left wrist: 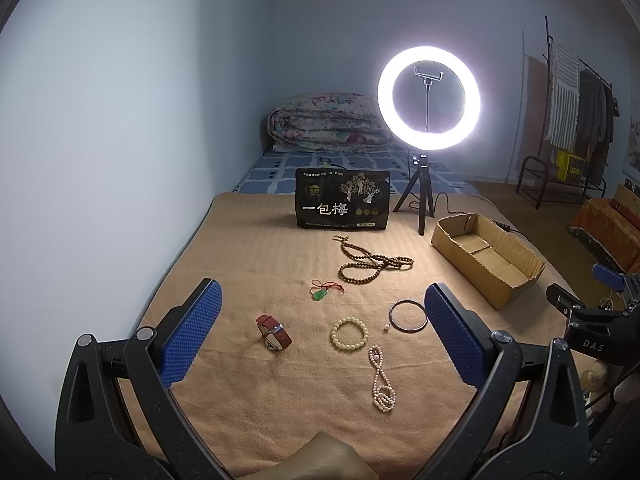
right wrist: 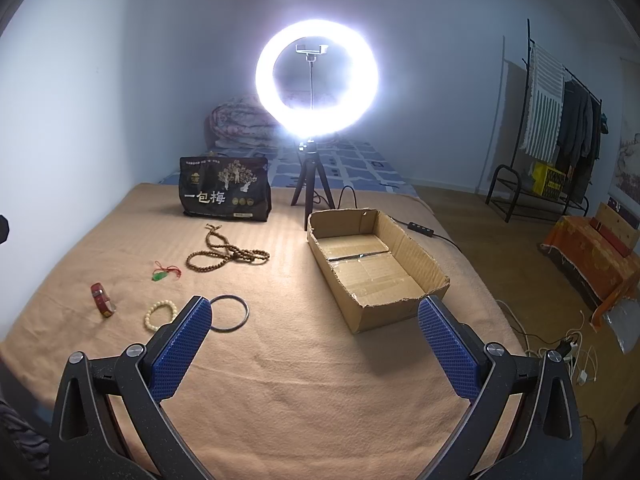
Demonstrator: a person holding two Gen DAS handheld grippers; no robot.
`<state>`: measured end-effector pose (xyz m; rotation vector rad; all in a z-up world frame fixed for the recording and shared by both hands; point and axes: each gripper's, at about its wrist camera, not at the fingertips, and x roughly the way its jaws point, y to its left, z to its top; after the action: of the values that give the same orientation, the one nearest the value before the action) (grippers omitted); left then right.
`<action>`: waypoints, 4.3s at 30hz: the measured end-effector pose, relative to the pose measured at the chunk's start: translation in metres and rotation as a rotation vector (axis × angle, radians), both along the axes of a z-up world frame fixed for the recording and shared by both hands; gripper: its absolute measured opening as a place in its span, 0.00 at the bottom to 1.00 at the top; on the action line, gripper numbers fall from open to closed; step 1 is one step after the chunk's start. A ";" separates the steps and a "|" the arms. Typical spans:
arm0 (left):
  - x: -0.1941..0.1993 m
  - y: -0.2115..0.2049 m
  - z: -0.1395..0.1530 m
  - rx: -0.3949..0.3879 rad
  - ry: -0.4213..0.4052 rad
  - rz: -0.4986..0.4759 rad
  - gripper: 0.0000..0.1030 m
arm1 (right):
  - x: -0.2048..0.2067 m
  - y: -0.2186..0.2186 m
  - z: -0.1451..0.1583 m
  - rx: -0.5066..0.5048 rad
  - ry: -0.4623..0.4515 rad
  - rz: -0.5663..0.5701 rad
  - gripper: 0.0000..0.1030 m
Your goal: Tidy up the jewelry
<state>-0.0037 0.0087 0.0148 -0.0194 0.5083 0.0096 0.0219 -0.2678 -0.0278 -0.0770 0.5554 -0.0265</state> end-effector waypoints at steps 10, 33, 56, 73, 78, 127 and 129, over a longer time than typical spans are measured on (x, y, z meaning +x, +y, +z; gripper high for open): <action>0.000 0.000 -0.001 0.000 -0.001 0.000 1.00 | 0.000 0.000 0.000 -0.001 -0.001 0.000 0.99; -0.001 0.001 -0.003 0.000 -0.001 -0.001 1.00 | 0.000 0.002 -0.001 0.001 0.004 0.002 0.99; 0.017 0.011 -0.018 0.017 0.056 0.033 1.00 | 0.018 0.013 -0.013 0.002 0.057 0.031 0.99; 0.049 0.065 -0.048 0.008 0.174 0.074 1.00 | 0.041 0.045 -0.048 -0.058 0.163 0.172 0.99; 0.064 0.085 -0.066 -0.064 0.252 0.069 1.00 | 0.047 0.069 -0.065 -0.102 0.229 0.275 0.99; 0.181 0.082 -0.188 -0.227 0.686 0.074 0.14 | 0.082 0.139 -0.162 -0.052 0.583 0.525 0.06; 0.180 0.083 -0.187 -0.232 0.682 0.072 0.14 | 0.085 0.134 -0.156 -0.036 0.570 0.518 0.06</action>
<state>0.1768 0.0921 -0.1718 -0.2688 1.1889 0.0281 0.1067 -0.1337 -0.1841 -0.2658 1.0900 0.5038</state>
